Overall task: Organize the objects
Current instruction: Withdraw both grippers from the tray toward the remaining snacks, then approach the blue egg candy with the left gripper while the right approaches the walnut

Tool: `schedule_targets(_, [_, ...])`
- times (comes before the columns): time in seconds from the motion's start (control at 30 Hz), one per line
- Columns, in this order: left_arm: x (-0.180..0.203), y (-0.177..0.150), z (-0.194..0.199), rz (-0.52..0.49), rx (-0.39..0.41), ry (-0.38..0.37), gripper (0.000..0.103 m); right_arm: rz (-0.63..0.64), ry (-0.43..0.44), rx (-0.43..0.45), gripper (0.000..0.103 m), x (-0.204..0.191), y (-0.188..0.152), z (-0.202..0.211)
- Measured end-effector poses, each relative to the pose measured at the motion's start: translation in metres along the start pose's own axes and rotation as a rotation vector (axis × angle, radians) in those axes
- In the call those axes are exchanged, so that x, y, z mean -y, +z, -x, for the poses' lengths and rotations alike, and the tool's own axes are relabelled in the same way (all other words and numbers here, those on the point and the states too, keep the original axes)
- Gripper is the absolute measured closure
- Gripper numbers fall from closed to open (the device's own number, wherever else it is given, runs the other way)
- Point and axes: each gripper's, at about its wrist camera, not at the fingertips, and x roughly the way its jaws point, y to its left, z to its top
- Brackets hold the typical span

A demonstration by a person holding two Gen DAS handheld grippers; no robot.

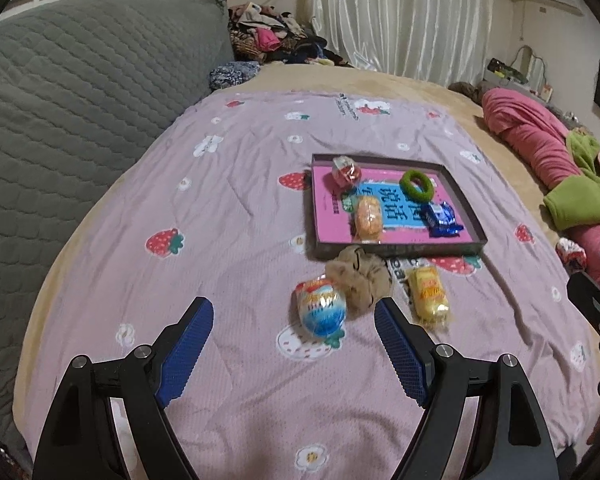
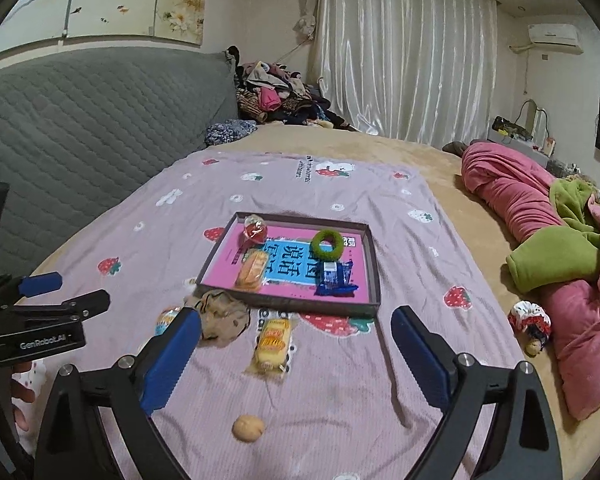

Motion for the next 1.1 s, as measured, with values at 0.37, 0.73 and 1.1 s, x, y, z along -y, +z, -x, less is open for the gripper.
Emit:
schedule_targets(0.37, [0.006, -0.025, -0.001, -0.014, -0.025, -0.024, 0.019, 0.032, -0.004, -0.052, 0.006, -0.014, -0.039, 0.002])
schedule_targets(0.73, [0.008, -0.051, -0.015, -0.029, -0.032, -0.036, 0.019, 0.026, 0.020, -0.058, 0.006, -0.020, -0.081, -0.006])
schedule_targets(1.1, [0.011, -0.062, -0.050, -0.039, -0.055, -0.036, 0.019, 0.055, 0.028, -0.103, 0.006, -0.023, -0.110, -0.041])
